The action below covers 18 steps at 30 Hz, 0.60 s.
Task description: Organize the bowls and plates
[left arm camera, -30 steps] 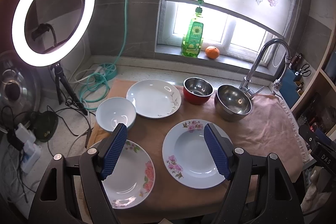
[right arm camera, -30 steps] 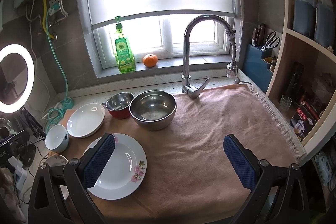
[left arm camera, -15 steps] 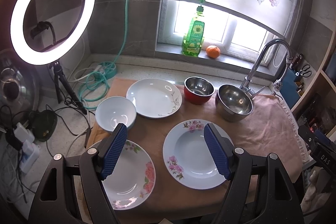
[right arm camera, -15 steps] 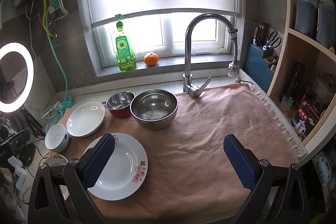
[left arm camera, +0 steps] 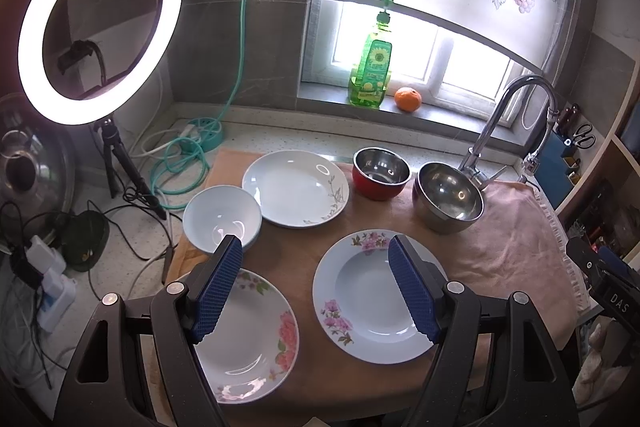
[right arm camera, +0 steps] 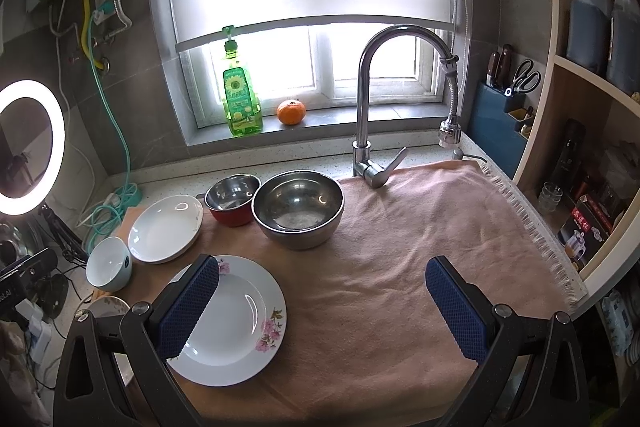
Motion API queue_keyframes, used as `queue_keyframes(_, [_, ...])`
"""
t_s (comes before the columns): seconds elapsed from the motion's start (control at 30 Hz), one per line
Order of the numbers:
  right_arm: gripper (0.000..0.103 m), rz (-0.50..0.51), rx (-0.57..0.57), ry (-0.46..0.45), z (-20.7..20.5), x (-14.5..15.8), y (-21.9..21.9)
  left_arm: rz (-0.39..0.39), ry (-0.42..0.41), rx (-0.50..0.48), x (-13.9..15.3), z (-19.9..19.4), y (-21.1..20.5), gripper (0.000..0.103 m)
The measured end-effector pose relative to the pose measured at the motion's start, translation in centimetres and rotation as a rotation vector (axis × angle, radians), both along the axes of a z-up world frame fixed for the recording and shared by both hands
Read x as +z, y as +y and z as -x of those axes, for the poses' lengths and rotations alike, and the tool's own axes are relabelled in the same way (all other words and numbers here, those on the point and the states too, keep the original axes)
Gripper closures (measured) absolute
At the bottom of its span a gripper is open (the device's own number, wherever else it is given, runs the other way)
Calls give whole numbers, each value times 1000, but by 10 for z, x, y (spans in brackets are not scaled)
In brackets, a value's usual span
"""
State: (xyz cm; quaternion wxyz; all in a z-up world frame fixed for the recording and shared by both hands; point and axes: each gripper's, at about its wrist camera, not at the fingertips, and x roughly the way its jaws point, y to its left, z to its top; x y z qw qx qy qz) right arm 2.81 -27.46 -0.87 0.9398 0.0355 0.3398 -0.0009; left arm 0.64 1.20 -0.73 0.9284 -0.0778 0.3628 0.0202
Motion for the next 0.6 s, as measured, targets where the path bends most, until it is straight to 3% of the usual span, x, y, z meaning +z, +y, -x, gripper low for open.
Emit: queue_keyframes(0.6, [1,-2,7,14,-3,-3,5,4,5,2,-1,-4,3,27])
